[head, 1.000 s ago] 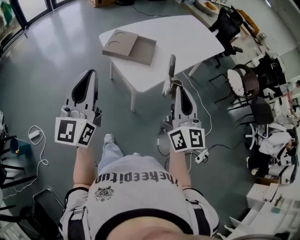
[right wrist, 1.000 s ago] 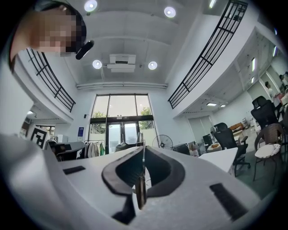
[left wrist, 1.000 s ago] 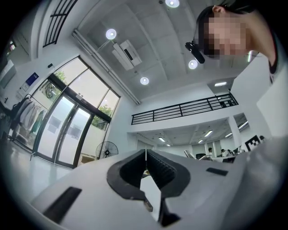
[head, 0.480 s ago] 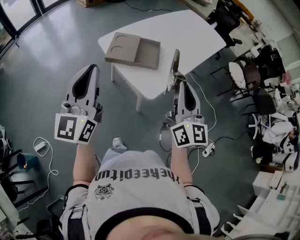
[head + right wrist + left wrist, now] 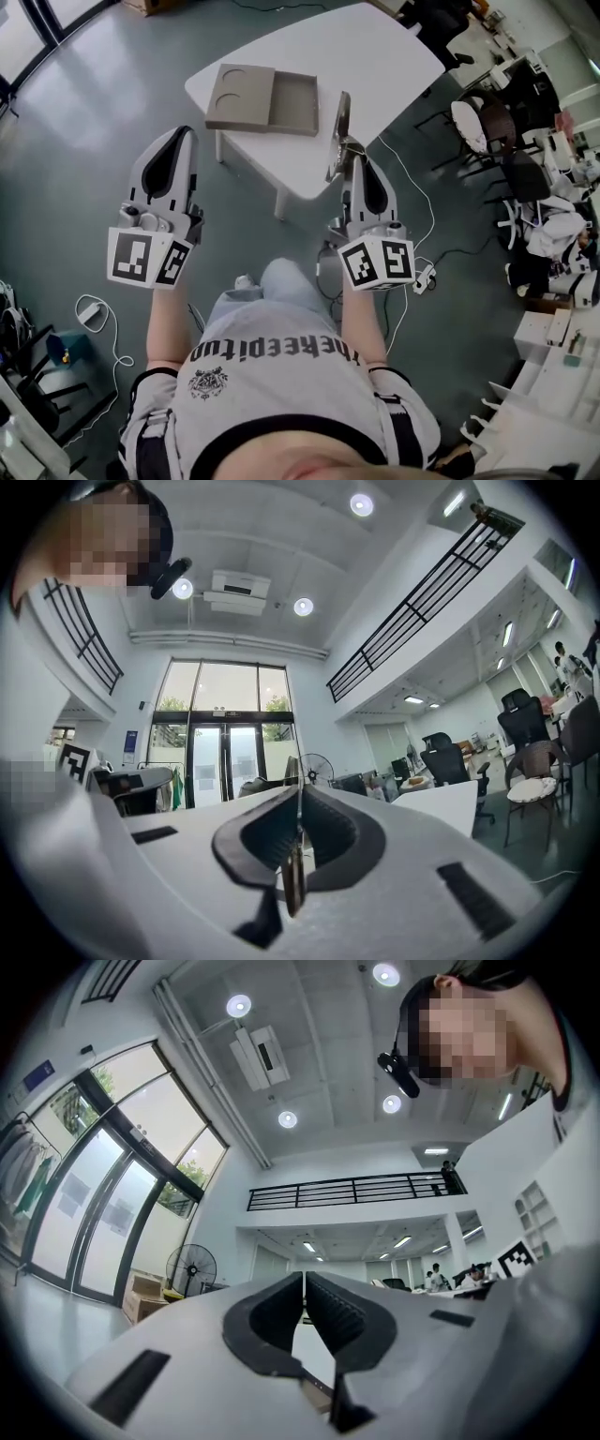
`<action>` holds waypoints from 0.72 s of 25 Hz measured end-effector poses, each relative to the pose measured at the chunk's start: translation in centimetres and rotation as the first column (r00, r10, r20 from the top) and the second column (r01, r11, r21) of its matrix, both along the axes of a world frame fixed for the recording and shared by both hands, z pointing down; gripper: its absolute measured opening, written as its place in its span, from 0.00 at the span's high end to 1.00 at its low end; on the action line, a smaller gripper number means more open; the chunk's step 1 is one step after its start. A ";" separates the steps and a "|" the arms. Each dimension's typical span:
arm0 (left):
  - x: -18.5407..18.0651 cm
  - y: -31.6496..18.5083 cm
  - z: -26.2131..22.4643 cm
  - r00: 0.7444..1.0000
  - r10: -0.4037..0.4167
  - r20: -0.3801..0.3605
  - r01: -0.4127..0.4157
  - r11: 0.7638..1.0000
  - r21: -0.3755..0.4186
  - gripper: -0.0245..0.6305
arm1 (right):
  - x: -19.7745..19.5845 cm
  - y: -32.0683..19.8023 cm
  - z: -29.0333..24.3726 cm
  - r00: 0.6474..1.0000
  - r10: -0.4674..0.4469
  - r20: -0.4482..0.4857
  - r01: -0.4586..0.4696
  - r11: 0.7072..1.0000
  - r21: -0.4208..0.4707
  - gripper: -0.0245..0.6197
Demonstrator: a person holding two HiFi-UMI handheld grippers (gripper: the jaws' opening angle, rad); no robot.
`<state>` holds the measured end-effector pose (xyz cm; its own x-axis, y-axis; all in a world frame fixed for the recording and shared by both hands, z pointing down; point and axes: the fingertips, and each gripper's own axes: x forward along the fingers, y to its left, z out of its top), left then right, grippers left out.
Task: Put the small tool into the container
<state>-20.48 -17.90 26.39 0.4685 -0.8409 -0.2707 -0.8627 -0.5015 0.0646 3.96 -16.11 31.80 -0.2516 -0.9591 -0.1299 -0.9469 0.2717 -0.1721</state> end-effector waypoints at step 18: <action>2.1 -14.8 0.1 1.000 0.002 -0.002 -0.002 1.000 0.010 0.94 | 2.7 -17.9 8.4 0.999 0.002 -0.050 -0.013 0.976 -0.218 0.95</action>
